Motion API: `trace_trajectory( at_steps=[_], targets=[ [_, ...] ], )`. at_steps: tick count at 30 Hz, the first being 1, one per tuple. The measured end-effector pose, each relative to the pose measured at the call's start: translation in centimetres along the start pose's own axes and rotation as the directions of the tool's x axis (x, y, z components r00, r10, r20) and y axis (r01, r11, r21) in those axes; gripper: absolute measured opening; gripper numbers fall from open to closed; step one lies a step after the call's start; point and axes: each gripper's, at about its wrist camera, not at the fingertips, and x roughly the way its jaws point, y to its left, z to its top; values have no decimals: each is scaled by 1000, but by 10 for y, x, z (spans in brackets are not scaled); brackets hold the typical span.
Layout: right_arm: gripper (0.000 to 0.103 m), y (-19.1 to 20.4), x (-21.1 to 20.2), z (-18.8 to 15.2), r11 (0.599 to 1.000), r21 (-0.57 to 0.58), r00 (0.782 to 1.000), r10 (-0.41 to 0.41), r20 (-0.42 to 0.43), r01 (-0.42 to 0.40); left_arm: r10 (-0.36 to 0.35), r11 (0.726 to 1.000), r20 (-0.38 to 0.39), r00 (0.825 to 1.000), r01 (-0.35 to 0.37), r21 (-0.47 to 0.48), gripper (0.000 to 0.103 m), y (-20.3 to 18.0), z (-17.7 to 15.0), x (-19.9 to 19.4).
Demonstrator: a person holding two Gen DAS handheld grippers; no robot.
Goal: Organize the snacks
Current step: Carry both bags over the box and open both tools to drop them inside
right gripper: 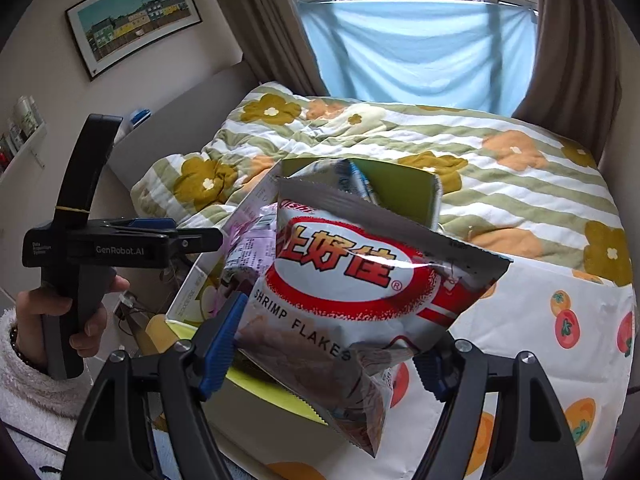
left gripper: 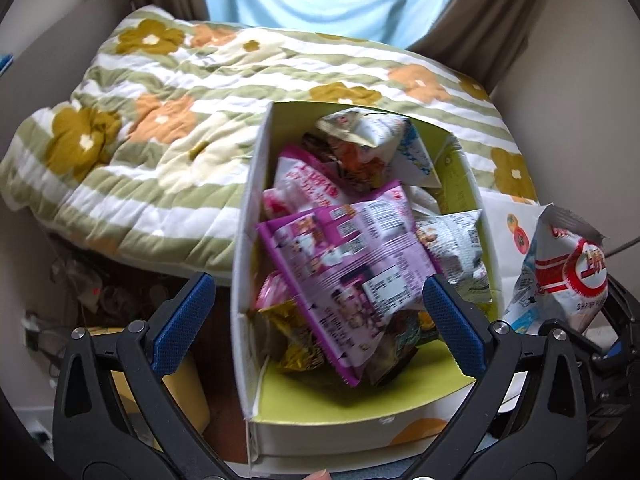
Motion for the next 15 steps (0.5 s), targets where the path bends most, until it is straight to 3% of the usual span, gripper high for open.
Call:
trace_trajectory(
  at_steps=[7,9,11,15],
  targets=[
    [74,17,16,1,998,-70,1000,-7,-11,6,-2,999,15,1000,3,-41,103,16,-11,-9],
    [92,17,20,-2,997,-70,1000,-24,-9,24,-10,999,20,1000,11,-43,103,19,-15,-10],
    [101,16,19,-6,997,-72,999,-27,29,29,-6,999,20,1000,7,-37,103,21,-20,-10],
    [102,17,21,-12,994,-89,996,-60,64,66,-19,999,12,1000,19,-27,103,23,-30,-4]
  ],
)
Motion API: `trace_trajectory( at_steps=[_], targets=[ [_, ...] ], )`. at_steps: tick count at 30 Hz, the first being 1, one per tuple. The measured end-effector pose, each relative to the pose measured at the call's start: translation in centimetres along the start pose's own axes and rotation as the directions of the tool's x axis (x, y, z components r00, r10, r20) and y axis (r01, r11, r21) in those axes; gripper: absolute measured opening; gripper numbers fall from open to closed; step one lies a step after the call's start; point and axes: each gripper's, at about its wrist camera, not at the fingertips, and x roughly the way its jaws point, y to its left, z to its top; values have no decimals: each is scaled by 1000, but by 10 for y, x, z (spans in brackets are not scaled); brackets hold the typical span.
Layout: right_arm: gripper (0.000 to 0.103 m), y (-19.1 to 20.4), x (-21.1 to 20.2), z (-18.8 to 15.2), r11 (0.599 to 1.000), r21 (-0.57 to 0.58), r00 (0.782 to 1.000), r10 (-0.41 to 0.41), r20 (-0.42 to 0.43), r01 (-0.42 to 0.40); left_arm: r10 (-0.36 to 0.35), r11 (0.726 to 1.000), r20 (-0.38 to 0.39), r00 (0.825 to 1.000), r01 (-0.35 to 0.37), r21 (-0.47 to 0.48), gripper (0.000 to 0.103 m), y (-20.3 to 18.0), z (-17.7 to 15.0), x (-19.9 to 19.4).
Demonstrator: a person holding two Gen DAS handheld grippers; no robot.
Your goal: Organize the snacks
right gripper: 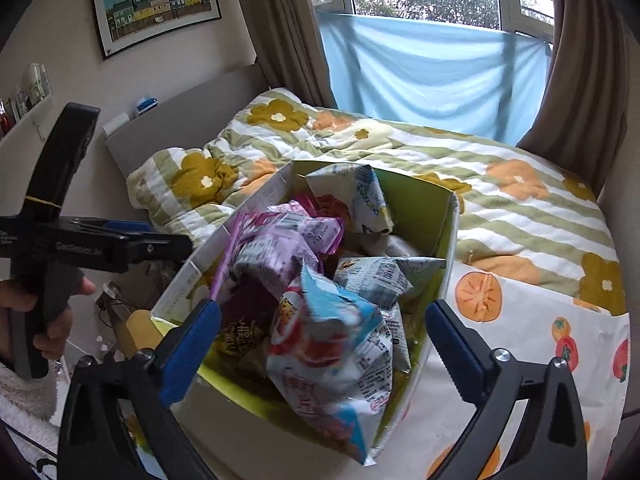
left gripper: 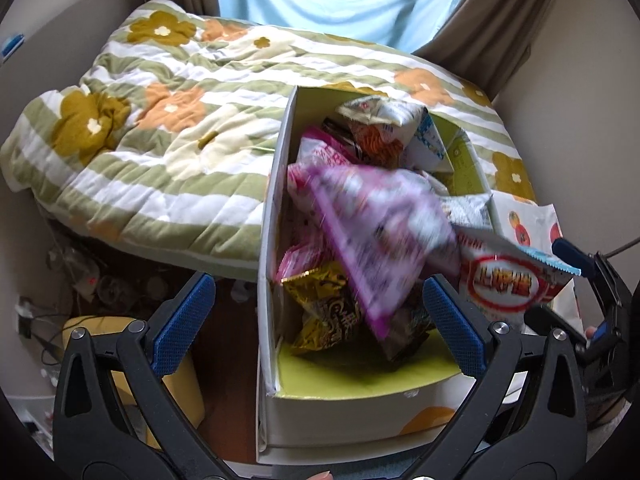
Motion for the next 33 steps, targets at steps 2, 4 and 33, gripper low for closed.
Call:
trace_trajectory(
  at_steps=[2,4,33],
  targets=[
    [102,1,3,-3,1000,4,1000,-24,-3,24,-8,1000,-9,1000,8,4,103,1,-5,3],
    [102,-1,1,-6,999,21,999,-39,1,39,-7,1000,-10,1000,7,5,103,1,-9,3],
    [102,-7,-229,-62,959,106,923,-283,260,264,80,983,442,893,-145,115,103,-164,-133,-186]
  ],
)
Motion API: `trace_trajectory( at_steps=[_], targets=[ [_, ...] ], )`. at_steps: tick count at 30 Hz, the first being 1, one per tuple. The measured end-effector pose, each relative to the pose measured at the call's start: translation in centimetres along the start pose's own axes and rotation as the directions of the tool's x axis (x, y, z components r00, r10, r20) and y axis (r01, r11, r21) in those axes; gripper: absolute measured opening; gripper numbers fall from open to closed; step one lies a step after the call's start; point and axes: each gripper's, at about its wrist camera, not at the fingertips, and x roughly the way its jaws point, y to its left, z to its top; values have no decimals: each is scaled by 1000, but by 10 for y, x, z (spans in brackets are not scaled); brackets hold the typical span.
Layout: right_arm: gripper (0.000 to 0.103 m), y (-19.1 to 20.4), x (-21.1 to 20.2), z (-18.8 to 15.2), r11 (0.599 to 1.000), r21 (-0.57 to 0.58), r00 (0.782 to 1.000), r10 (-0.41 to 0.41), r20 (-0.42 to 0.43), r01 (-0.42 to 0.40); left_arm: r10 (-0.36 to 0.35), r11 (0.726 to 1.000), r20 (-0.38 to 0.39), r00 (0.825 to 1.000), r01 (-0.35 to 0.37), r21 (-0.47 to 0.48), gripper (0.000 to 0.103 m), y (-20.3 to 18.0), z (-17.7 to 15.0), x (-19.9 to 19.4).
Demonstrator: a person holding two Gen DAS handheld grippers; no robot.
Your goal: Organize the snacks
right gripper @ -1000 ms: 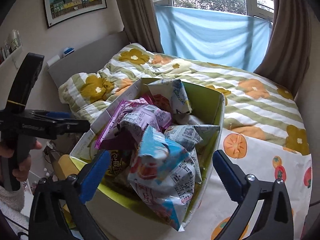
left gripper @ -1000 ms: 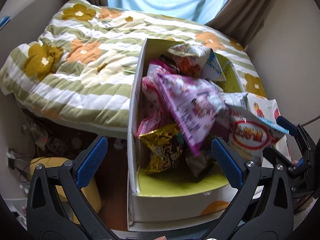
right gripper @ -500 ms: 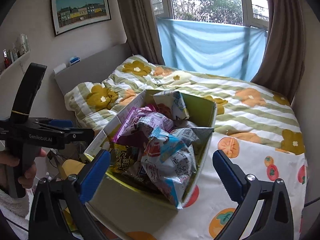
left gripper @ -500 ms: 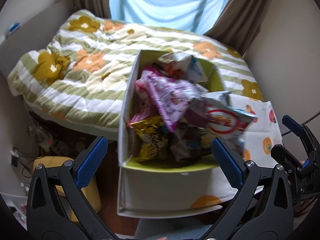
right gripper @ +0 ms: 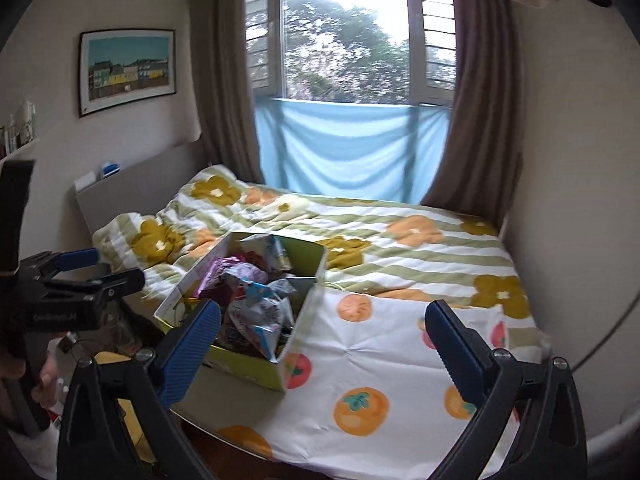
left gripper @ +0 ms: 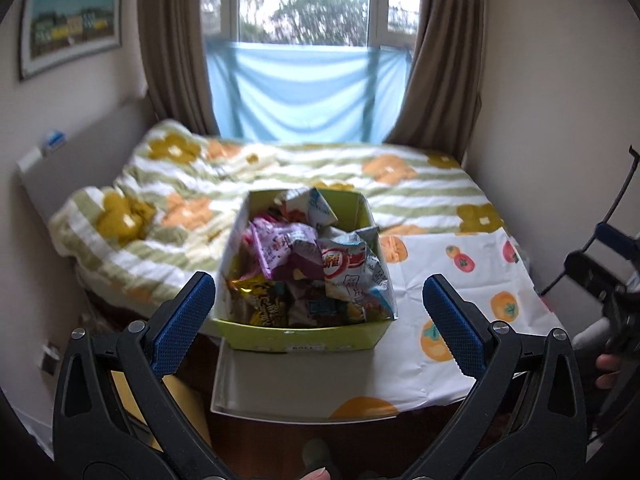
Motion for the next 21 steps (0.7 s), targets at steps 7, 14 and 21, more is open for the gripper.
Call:
trace_trajectory(
  at_steps=[7,14,21],
  targets=[
    [102,-17,-28,-26,987,73,990,-140,-31,142,16,1000,58,998,-15,-12,103,-17,-30,-36],
    [102,-19,-42,-39,982,107,988,-153,-26,155,17,1000,52,999,-16,-14,103,-23,-42,-47],
    [102,-22,-49,-43,980,111,986,-165,-22,166,19,1000,65,998,-19,0,103,-26,-40,-50]
  ],
)
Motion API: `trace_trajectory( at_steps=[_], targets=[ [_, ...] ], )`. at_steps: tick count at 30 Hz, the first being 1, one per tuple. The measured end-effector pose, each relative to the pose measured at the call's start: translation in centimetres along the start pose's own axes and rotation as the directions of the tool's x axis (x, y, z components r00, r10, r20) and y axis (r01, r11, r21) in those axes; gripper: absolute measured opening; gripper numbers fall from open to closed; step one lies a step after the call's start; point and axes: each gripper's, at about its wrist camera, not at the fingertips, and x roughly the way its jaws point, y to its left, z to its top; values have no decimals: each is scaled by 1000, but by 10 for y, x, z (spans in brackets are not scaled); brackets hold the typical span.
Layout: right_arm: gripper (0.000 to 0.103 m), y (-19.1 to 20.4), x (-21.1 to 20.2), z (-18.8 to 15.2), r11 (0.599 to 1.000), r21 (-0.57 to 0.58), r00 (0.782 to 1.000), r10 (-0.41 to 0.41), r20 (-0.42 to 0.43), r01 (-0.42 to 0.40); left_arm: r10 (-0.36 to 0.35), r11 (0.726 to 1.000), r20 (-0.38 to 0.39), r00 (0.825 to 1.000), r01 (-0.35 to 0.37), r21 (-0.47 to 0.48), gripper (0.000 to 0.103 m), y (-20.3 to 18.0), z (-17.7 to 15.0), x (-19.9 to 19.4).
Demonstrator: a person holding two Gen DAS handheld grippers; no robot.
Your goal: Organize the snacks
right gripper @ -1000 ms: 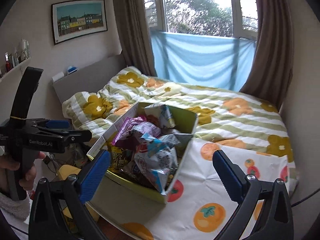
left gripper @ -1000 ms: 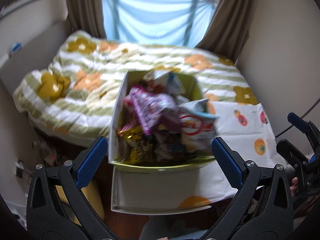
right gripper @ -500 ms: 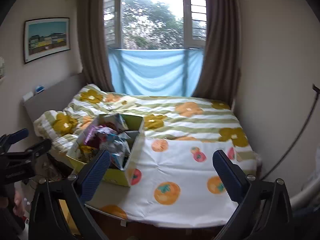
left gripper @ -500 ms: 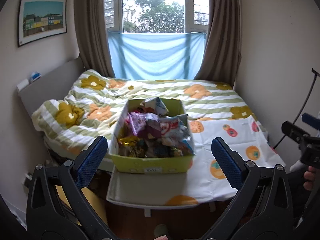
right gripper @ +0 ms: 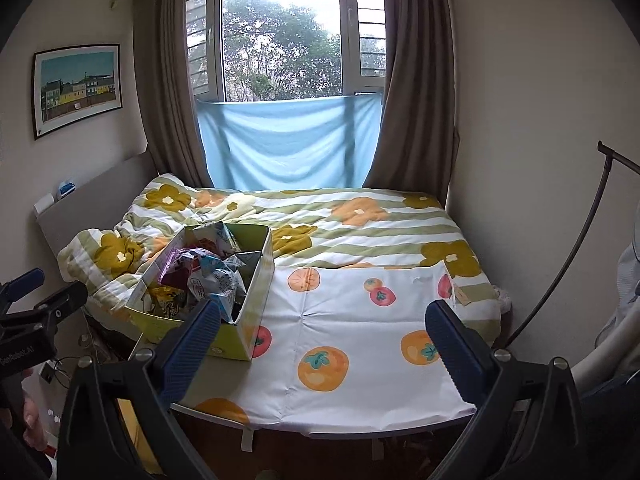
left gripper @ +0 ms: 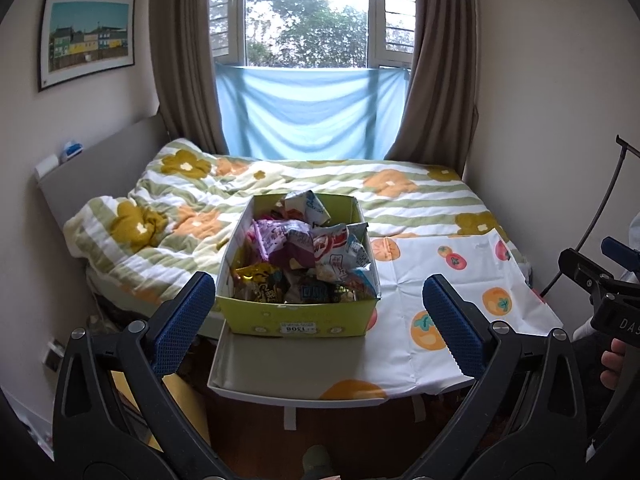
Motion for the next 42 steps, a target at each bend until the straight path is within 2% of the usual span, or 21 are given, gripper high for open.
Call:
trace_trajectory(
  at_steps=[42],
  targets=[
    [102,15,3,0,999,18,998,-48,-30,49,-4,1000,-12,1000,4,17,103,-2,-4,7]
  ],
)
